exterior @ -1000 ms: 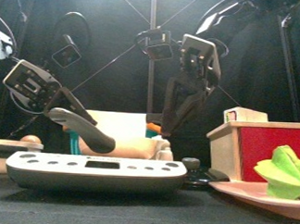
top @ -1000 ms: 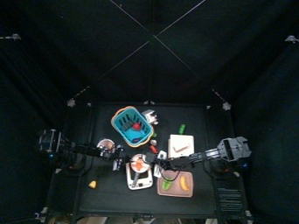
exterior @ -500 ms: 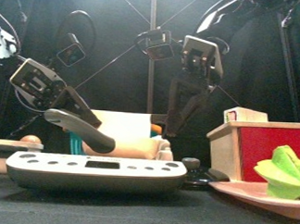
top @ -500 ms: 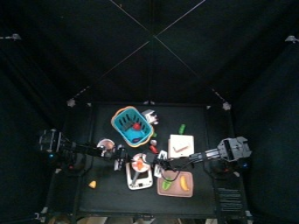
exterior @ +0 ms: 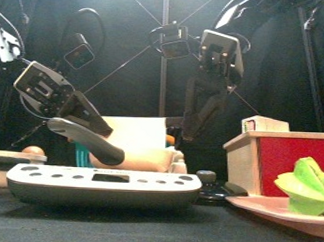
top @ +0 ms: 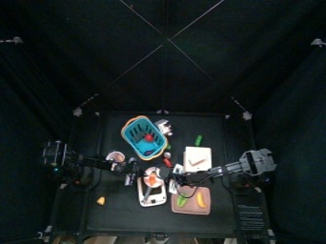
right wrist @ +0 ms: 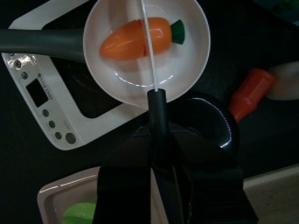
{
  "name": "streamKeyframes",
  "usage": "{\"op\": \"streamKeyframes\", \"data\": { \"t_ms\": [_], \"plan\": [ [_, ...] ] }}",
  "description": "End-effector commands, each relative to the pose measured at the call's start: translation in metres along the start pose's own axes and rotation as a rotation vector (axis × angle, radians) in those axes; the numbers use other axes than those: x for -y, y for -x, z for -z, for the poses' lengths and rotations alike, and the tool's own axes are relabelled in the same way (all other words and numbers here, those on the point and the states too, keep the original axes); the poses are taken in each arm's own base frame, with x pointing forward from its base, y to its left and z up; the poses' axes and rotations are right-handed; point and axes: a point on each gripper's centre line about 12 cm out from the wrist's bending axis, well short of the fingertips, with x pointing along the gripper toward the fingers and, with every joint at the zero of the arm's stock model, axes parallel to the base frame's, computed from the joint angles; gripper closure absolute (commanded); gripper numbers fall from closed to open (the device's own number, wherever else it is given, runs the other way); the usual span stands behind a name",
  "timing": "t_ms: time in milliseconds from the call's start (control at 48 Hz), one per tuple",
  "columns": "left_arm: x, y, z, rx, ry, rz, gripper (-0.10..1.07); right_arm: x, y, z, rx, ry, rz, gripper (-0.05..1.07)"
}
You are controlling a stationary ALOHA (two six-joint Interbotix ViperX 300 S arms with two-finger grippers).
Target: Cut carrot
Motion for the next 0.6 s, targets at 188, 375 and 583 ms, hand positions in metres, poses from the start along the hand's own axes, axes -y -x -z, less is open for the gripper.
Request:
{"op": "streamKeyframes", "data": {
  "t_ms": [188,375,583],
  "plan": [
    [-0.001,-0.008,-0.007,0.02,-0.001,0.002,0.62,0.001,0.012,-0.01,0.042,-0.013,-0.015,0.56],
    [-0.002,-0.014,-0.007,0.012,-0.002,0.004,0.62,0.001,0.012,-0.01,0.04,-0.012,-0.015,0.56],
    [-0.002,-0.016,-0.002,-0.003,0.003,0.004,0.62,0.001,0.008,-0.009,0.033,-0.009,-0.01,0.56]
  ]
}}
